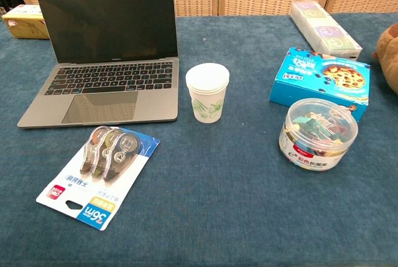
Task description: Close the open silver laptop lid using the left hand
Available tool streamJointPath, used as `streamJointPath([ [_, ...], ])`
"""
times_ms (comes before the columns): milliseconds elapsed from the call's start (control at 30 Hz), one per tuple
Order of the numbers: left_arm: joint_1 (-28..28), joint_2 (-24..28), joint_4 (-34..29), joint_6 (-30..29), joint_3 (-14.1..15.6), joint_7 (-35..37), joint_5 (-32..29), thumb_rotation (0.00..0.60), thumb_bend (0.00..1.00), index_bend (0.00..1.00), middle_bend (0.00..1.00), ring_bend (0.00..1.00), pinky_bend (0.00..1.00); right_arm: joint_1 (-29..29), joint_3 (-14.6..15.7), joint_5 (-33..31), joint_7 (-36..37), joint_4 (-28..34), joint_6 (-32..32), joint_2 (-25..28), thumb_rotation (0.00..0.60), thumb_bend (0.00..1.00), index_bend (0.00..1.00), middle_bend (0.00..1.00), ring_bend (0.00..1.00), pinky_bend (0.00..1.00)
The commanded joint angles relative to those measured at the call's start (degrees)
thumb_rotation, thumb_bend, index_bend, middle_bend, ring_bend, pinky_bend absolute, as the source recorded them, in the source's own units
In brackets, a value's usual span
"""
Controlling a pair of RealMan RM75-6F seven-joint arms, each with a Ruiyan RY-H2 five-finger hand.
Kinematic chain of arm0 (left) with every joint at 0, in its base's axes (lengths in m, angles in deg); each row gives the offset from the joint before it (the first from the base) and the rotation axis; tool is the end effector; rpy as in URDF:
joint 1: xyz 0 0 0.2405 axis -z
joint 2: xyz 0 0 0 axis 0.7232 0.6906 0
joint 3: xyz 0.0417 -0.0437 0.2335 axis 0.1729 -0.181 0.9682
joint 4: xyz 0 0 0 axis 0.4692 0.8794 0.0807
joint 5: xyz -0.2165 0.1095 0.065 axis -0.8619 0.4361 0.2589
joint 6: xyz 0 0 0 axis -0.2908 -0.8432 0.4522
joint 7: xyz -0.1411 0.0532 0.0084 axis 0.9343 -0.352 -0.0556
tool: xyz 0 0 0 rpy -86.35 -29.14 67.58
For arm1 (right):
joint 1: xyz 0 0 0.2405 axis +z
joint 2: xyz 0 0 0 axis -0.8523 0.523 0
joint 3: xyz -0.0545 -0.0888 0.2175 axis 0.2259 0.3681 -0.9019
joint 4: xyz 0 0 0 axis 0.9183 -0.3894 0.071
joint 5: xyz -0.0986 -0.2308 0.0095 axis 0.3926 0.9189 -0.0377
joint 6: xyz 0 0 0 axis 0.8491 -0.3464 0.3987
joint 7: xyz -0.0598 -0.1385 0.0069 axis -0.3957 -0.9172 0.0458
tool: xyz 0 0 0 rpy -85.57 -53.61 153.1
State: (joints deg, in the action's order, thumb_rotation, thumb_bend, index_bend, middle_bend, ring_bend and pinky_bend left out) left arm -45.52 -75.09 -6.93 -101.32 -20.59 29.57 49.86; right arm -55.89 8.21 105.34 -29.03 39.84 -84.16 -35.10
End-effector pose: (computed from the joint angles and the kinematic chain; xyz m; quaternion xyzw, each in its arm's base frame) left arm -0.3267 0.1622 0.1364 -0.5713 -0.3871 -0.3419 0.6379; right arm -0.2889 -0.1688 0.1109 0.6298 -0.3578 0.3166 0.6125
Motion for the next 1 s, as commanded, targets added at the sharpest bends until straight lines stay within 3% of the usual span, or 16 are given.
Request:
streamJointPath([
  [33,0.0,0.1,-0.1,0.1,0.0,0.0,0.0,0.501,0.26,0.19,0.0,0.08,0.08,-0.1,0.0,0.0,0.0,0.1,-0.1,0.0,0.6,0.35,0.23,0.0,0.0,0.0],
  [1000,0.4,0.3,-1.7,2.1,0.8,0.4,1.1,0.528,0.26,0.19,0.0,0.08,0.08,-0.2,0.0,-0.8,1.1,0.2,0.7,0.5,0.6,0.35,0.22,0.0,0.0,0.0],
])
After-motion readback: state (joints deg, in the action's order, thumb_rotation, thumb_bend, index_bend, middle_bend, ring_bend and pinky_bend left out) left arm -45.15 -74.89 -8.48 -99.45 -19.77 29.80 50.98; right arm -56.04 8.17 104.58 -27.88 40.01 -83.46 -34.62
